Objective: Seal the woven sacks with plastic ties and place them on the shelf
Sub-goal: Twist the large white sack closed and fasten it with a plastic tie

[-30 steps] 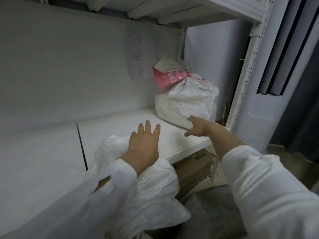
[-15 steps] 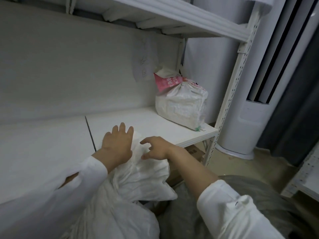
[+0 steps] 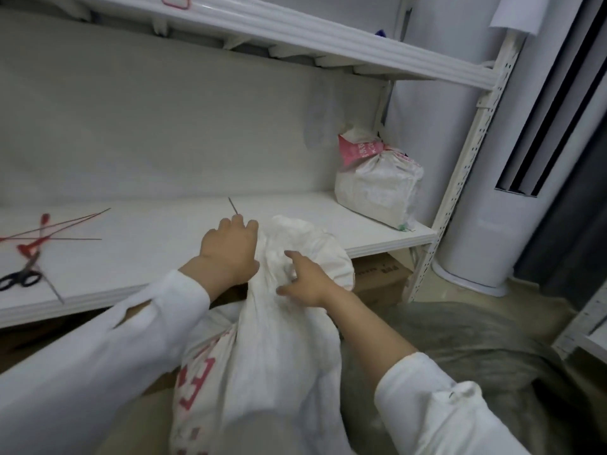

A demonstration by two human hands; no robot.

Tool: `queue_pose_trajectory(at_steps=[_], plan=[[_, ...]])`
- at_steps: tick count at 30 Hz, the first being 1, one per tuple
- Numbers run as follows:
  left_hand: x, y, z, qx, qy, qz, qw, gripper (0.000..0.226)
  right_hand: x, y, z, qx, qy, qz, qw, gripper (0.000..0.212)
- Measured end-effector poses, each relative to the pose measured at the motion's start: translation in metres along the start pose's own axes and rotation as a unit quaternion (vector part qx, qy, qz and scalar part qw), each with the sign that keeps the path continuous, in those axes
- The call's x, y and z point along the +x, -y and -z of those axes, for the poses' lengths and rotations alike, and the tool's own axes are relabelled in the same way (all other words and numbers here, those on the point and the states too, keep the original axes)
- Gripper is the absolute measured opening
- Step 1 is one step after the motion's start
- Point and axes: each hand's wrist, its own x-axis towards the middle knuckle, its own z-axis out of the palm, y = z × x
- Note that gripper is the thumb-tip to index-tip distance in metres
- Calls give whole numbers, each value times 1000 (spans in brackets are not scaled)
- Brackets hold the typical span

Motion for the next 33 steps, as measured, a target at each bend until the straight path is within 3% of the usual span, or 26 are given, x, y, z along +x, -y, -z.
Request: queue_pose_trajectory(at_steps=[11, 20, 26, 30, 33], plan=[[-116, 79, 11, -41, -19, 33, 998, 72, -56, 62, -74, 17, -4, -62, 998, 92], [-147, 118, -19, -56, 2, 54, 997, 72, -53, 61, -126, 46, -92, -182, 978, 99], [-139, 114, -47, -94, 23, 64, 993, 68, -38, 44, -140, 124, -171, -203, 956, 106], [-132, 105, -64, -141, 39, 73, 986, 63, -27, 33, -148, 253, -119, -211, 937, 124], [-125, 95, -72, -185, 55, 87, 977, 63, -24, 34, -147, 269, -114, -217, 931, 124]])
